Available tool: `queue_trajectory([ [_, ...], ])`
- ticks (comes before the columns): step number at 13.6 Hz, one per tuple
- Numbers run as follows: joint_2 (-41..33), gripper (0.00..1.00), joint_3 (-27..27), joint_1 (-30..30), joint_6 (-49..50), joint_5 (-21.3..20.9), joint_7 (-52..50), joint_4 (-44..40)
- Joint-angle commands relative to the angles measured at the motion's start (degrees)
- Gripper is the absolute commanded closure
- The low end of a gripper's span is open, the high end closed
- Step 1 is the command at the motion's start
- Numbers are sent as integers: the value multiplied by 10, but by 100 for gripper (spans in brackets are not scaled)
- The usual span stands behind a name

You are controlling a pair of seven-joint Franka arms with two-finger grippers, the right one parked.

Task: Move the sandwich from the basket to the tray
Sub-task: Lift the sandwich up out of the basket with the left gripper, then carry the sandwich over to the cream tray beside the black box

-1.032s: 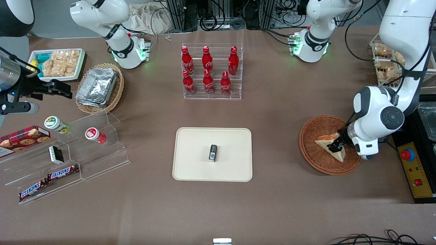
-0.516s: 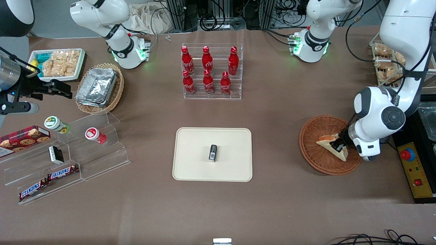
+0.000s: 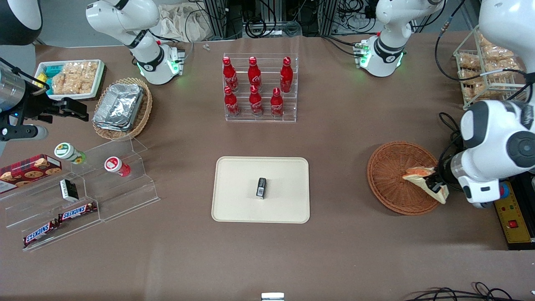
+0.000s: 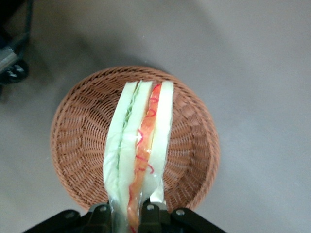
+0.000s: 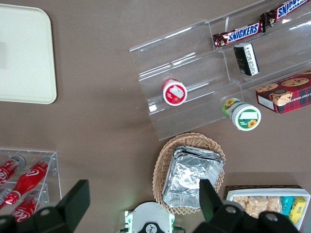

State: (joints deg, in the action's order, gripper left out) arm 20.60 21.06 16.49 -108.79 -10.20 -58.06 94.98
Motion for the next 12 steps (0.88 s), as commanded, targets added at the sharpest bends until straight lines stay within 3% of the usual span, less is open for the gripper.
queue_trajectory([
  [1, 10, 100, 2, -33, 105, -1, 46, -94],
  [4, 34, 100, 9, -89, 119, 2, 65, -141],
  [8, 125, 100, 31, -169, 112, -1, 98, -212],
  [12, 209, 99, 29, -260, -18, -55, 96, -211],
])
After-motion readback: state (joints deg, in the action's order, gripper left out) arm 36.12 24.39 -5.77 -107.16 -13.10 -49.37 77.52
